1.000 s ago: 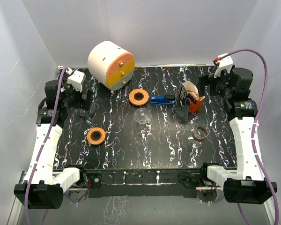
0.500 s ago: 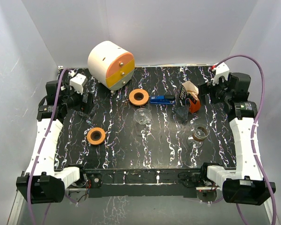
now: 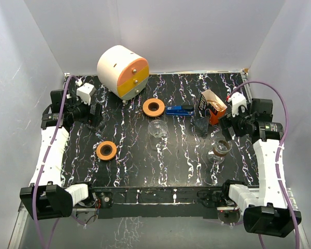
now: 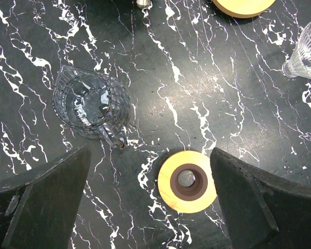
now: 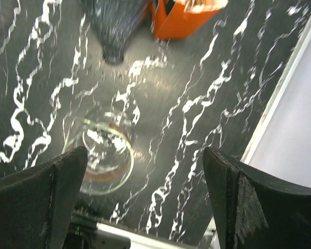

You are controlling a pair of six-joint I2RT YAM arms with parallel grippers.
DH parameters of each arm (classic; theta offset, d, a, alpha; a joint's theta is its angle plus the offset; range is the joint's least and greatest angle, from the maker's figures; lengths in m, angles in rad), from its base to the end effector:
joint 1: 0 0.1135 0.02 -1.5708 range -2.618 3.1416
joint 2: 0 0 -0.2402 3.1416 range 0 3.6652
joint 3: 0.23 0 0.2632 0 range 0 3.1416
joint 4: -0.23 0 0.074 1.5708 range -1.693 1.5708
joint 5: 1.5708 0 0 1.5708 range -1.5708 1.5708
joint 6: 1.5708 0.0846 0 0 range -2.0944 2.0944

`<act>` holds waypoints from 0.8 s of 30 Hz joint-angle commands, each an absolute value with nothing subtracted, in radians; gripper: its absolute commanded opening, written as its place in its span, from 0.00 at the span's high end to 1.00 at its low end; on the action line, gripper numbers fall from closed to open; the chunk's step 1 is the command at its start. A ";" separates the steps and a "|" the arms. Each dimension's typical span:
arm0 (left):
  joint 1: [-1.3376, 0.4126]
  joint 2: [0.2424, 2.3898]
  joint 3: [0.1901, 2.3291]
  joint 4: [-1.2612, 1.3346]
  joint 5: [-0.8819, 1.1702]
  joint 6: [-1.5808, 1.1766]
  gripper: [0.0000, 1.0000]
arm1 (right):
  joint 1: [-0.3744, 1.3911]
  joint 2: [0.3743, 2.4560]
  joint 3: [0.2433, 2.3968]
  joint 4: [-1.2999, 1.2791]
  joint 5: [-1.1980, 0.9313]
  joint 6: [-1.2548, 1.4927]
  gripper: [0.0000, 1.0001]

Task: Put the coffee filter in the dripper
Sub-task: Move the coffee server to the center of the board.

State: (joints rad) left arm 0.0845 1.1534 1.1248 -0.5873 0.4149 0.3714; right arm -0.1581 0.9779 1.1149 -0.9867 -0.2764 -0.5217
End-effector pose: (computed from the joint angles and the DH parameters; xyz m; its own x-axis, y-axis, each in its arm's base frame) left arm 0.3059 -0.0083 0.2983 -0.4454 0.2956 -0.8451 0.4425 0.8933 0.0792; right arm 0.2348 -0.0141 0.2904 -0.6299 -0.3851 -0.6745 -0.3926 0.9072 -0.1513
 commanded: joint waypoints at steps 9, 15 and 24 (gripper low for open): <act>0.124 1.123 1.115 -0.596 0.491 0.373 0.04 | -0.161 0.995 1.030 -1.140 -0.197 -0.623 0.36; 0.126 1.107 1.100 -0.589 0.502 0.370 0.04 | -0.161 1.062 1.018 -1.109 -0.233 -0.599 0.49; 0.137 1.088 1.095 -0.586 0.519 0.357 0.04 | -0.161 1.132 0.983 -1.057 -0.269 -0.595 0.70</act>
State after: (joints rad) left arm 0.1272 1.1244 1.0954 -0.5869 0.4774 0.3637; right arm -0.1581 1.1213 0.9821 -1.1095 -0.2329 -0.5968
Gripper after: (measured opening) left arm 0.966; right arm 0.347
